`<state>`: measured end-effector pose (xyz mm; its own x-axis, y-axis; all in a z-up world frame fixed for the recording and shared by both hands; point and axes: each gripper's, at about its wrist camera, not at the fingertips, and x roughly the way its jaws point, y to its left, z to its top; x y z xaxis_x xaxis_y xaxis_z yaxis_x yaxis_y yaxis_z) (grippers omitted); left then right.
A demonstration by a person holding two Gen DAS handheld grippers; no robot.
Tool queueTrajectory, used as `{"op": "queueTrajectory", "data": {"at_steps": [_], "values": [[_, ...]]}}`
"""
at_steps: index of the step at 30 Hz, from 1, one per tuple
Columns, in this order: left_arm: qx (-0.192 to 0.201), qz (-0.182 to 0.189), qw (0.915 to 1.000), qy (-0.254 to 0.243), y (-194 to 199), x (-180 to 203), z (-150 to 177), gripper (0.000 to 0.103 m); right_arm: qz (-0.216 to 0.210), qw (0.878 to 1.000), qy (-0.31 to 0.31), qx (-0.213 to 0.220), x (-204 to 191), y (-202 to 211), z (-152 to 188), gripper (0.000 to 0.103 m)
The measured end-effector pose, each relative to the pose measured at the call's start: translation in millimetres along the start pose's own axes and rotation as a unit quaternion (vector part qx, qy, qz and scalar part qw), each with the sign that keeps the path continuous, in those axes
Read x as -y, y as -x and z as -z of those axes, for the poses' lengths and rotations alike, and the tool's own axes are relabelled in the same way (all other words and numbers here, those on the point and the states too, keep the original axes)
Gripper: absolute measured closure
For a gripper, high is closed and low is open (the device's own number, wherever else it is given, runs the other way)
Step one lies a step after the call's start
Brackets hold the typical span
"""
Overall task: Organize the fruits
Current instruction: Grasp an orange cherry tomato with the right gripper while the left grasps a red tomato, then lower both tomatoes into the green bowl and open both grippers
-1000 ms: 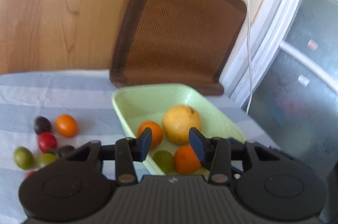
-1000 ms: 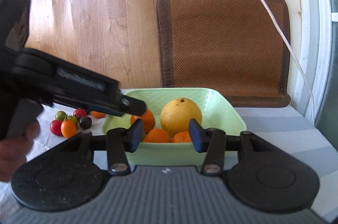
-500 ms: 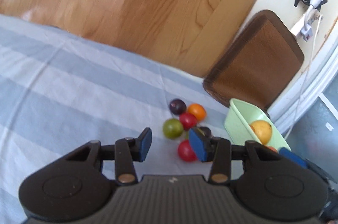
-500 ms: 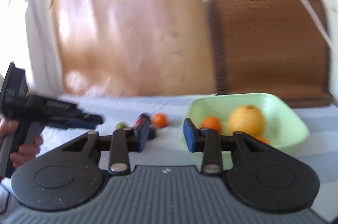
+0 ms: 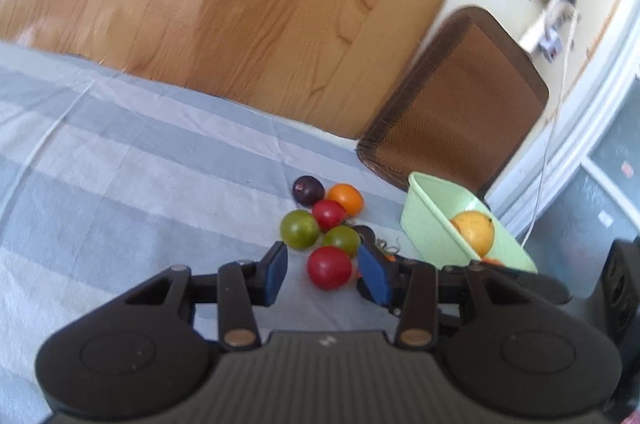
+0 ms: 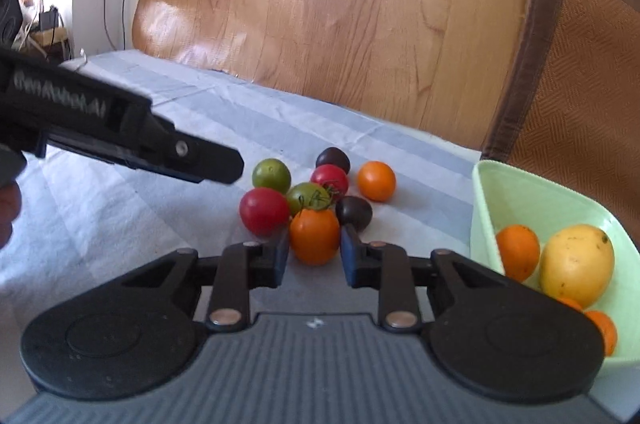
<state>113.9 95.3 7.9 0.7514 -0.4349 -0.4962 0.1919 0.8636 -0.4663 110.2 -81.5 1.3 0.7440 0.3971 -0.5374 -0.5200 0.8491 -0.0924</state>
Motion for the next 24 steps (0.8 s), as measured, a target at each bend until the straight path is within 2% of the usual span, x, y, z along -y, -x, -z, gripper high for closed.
{"op": "queueTrajectory", "data": {"at_steps": [1, 3, 5, 8, 9, 11, 13, 15, 18, 21, 24], "values": [[-0.003, 0.0, 0.9999, -0.016, -2.4, 6.1, 1.2, 0.062, 0.003, 1.0, -0.004, 0.009, 0.6, 8.9, 2.8, 0.073], [-0.005, -0.019, 0.9988, -0.045, -7.9, 19.2, 3.1, 0.046, 0.011, 1.0, -0.008, 0.02, 2.0, 24.1, 9.0, 0.073], [-0.007, -0.041, 0.9963, -0.076, -16.3, 31.6, 4.6, 0.046, 0.014, 1.0, -0.012, 0.025, 2.6, 38.0, 17.5, 0.073], [-0.02, -0.079, 0.9903, -0.113, -32.2, 42.7, 10.1, 0.053, 0.009, 0.999, -0.026, 0.033, 5.5, 51.5, 29.0, 0.073], [-0.027, -0.093, 0.988, -0.12, -38.1, 43.8, 12.5, 0.064, 0.008, 0.999, -0.031, 0.034, 6.0, 54.8, 31.8, 0.073], [-0.022, -0.114, 0.9834, -0.14, -41.6, 48.9, 16.2, 0.072, 0.01, 0.998, -0.041, 0.04, 7.3, 58.5, 35.6, 0.073], [-0.022, -0.119, 0.9819, -0.146, -40.0, 52.1, 18.6, 0.073, 0.009, 0.998, -0.048, 0.042, 9.1, 59.5, 37.2, 0.073], [-0.026, -0.106, 0.9843, -0.139, -33.6, 54.8, 22.3, 0.073, 0.007, 0.998, -0.053, 0.044, 10.8, 61.2, 38.1, 0.073], [-0.036, -0.031, 0.993, -0.108, -17.9, 57.5, 30.9, 0.073, 0.005, 0.997, -0.059, 0.04, 14.9, 65.0, 43.2, 0.073], [-0.054, 0.01, 0.9936, -0.099, -13.0, 66.0, 42.7, 0.073, -0.005, 0.995, -0.093, 0.029, 25.9, 71.7, 54.9, 0.073], [-0.062, 0.034, 0.9924, -0.1, -14.6, 77.9, 42.2, 0.073, -0.001, 0.99, -0.132, 0.053, 43.2, 92.9, 64.9, 0.073]]}}
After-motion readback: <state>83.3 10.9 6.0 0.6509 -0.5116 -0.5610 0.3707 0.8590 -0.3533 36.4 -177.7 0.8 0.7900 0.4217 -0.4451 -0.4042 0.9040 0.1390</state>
